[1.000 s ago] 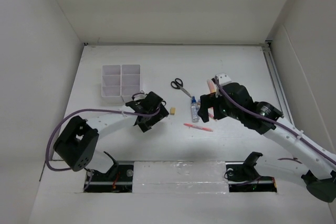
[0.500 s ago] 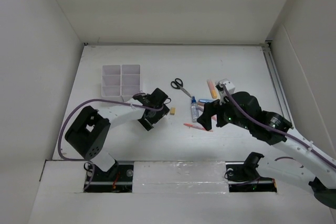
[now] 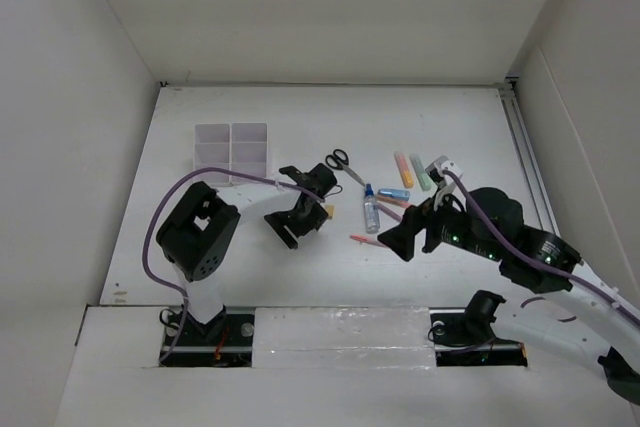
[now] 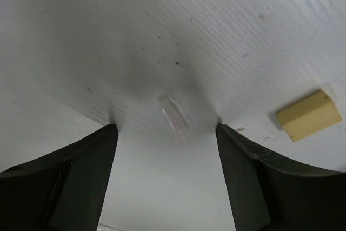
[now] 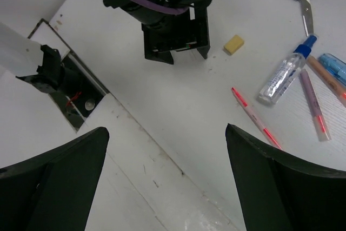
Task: Sort the stationery into containers
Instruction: Grab a piece of stationery with the left arm, then grab a piece of stationery with the right arm
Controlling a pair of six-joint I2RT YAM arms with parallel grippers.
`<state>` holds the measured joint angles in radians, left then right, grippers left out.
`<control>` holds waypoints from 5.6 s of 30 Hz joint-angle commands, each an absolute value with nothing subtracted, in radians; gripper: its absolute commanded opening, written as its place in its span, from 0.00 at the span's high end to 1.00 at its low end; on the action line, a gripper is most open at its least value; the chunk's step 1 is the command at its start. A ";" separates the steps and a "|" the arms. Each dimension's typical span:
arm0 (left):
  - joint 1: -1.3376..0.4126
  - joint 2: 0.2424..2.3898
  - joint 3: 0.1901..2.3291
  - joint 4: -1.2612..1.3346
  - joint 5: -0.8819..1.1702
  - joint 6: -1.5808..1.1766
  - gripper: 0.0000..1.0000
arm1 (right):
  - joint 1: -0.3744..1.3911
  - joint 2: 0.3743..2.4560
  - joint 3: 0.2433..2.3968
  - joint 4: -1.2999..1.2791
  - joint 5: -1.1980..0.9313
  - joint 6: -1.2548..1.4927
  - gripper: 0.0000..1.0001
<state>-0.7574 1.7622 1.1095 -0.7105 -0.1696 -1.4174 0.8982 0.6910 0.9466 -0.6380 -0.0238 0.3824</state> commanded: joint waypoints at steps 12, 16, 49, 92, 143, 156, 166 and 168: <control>-0.764 1.841 1.147 -0.847 -0.159 -1.560 0.36 | 0.908 0.634 0.930 -0.540 -0.167 0.360 0.05; -0.753 1.873 1.147 -0.847 -0.160 -1.581 0.38 | 0.908 0.614 0.930 -0.540 -0.189 0.360 0.05; -0.713 1.832 1.089 -0.821 -0.258 -1.620 0.36 | 0.908 0.614 0.920 -0.531 -0.219 0.351 0.06; -0.772 1.752 1.239 -0.710 -0.362 -1.228 1.00 | 0.917 0.755 0.956 -0.607 -0.085 0.382 0.07; -0.014 1.034 0.897 -0.460 0.138 -0.558 1.00 | 0.764 1.653 1.108 -0.753 -0.057 -0.305 0.20; -0.014 1.043 0.906 -0.460 0.138 -0.549 1.00 | 0.782 1.732 1.049 -0.695 -0.057 -0.314 0.26; -0.014 1.043 0.907 -0.469 0.129 -0.549 1.00 | 0.862 1.789 1.040 -0.686 0.000 -0.314 0.54; -0.014 1.043 0.907 -0.469 0.129 -0.549 1.00 | 0.862 1.789 1.040 -0.686 0.000 -0.305 0.55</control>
<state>-0.0174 1.0542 0.9073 -0.4828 0.1276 -0.5648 0.8410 1.7420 1.0714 -0.7193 -0.0006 -0.3119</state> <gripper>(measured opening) 0.040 0.451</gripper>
